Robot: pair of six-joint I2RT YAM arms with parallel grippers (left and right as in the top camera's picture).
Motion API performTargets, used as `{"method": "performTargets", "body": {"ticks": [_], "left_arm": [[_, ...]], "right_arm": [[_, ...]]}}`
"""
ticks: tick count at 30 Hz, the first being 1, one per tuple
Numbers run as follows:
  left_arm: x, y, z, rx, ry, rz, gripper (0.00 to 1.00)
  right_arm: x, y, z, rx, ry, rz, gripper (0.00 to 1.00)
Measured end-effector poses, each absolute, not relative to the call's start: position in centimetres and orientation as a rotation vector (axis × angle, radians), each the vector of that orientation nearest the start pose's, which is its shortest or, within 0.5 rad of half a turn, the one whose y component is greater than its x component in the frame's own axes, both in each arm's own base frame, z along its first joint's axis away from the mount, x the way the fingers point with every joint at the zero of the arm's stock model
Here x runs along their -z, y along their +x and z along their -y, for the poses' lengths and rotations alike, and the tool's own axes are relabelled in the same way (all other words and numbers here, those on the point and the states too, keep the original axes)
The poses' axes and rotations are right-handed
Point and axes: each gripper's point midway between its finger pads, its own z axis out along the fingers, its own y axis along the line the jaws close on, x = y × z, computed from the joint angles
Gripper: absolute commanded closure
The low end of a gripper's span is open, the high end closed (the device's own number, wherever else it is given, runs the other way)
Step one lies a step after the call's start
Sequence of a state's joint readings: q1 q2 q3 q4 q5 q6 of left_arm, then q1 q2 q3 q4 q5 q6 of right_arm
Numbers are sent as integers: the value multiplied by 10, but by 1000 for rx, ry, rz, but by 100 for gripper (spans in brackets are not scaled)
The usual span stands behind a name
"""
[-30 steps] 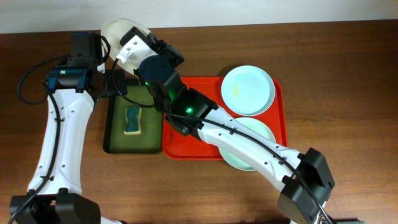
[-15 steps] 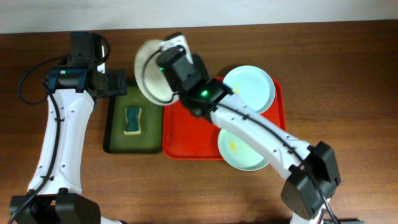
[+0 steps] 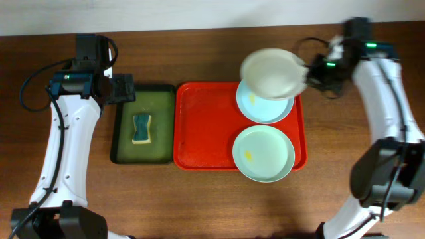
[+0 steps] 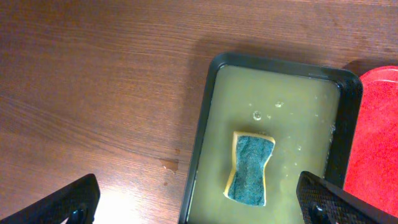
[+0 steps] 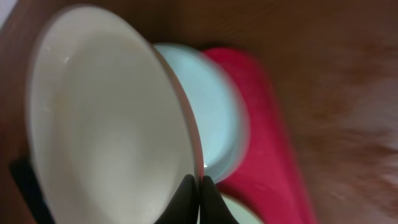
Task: Clean dirty plates on tray and stack at the side
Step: 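Set the white plate down on the table right of the red tray, then grasp the pale green plate rim with the right gripper and drag it left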
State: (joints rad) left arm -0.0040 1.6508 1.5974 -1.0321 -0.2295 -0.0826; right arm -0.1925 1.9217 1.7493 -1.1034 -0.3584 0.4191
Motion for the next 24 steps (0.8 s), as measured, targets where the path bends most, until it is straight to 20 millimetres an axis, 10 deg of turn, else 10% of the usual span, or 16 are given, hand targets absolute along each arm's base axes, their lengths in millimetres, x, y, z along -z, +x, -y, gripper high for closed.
{"method": "performTargets", "body": {"ticks": [3,8,24], "left_arm": [[-210,402,-37,-275,-179,-2629,0],[-210,402,-37,-275,-179,-2630,1],[-210,402,-37,-275,-179,-2630,1]], "right_arm": [[-149,398,122,-513,1098,-2658,96],[-141,360,167,-384,1190,-2702,96],[-70,319,182,-112,1239,-2831,91]]}}
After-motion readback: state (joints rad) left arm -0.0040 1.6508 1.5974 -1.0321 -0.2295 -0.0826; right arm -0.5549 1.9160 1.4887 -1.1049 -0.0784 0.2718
